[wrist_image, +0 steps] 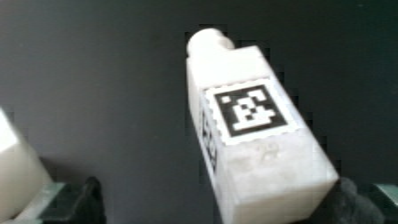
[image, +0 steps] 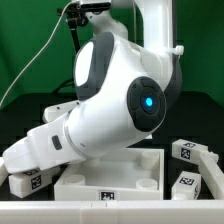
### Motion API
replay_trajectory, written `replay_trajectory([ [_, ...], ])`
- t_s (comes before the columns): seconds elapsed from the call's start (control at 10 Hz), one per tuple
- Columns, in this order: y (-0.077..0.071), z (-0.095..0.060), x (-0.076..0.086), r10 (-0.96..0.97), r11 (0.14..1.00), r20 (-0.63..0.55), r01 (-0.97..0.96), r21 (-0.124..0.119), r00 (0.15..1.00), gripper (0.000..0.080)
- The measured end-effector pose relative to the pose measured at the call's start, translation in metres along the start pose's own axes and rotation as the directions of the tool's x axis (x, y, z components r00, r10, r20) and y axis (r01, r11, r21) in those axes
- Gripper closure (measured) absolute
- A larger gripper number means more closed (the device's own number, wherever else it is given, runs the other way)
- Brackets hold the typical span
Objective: Assemble one leg
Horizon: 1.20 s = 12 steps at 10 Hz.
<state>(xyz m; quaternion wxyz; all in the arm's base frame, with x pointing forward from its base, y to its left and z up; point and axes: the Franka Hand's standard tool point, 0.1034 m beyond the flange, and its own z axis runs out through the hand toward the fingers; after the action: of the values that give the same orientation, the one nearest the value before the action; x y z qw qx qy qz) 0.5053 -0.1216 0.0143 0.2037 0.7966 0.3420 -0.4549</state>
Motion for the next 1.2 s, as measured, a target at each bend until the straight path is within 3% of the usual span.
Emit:
replay_trajectory([
  [0.1, -0.002, 0.002, -0.002, -0.001, 1.000, 0.018, 0.000, 0.008, 1.000, 0.0163],
  [0.3, -0.002, 0.002, -0.002, -0.003, 1.000, 0.019, 0.003, 0.008, 1.000, 0.0514],
  [0.8, 0.000, -0.003, -0.005, -0.008, 1.000, 0.012, 0.008, 0.007, 1.000, 0.0521],
  [1.2, 0.014, -0.042, -0.040, -0.037, 0.999, -0.064, 0.037, -0.001, 0.997, 0.0520],
])
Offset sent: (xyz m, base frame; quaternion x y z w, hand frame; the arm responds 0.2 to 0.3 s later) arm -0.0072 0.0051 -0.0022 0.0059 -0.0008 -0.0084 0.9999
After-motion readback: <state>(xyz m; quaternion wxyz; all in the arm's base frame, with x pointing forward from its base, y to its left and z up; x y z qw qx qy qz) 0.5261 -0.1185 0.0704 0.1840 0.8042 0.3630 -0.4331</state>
